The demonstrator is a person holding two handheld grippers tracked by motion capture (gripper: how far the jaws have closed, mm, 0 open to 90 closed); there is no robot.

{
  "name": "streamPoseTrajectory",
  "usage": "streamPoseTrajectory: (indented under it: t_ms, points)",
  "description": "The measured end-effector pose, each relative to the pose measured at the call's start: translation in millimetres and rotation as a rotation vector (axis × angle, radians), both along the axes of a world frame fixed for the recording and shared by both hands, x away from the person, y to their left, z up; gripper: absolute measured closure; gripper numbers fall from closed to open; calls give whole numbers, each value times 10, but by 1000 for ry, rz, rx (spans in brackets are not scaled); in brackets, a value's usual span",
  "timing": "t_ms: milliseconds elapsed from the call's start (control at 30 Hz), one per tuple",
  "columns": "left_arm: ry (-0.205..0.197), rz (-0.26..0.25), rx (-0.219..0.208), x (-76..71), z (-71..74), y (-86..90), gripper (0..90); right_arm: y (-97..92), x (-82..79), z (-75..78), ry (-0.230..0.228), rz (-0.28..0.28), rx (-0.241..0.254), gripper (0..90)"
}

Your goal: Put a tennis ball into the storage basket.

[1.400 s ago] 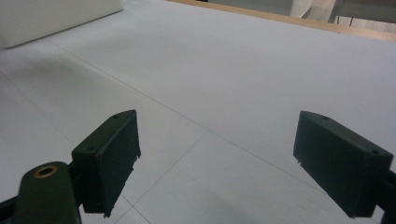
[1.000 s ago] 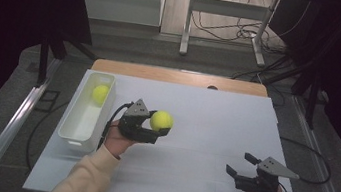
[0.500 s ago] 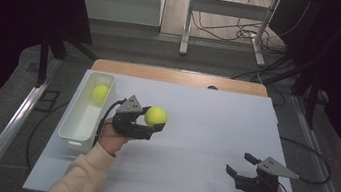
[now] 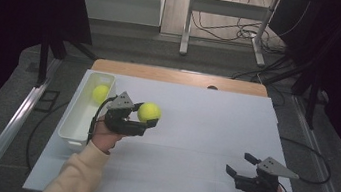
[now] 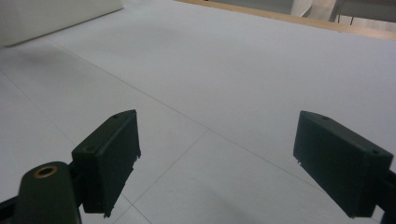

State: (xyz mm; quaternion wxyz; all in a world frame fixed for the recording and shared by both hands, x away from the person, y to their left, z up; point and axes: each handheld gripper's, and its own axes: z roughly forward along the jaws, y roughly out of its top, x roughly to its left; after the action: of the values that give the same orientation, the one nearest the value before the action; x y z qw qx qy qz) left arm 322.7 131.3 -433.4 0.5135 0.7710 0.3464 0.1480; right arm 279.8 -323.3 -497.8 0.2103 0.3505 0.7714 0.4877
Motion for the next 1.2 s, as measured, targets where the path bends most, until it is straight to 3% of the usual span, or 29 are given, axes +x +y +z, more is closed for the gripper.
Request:
streamPoseTrajectory:
  t_ms: [1200]
  points:
    - [-15, 108, -26, 14, 72, 389, 262, 2, -1, 1, -2, 2, -2, 150]
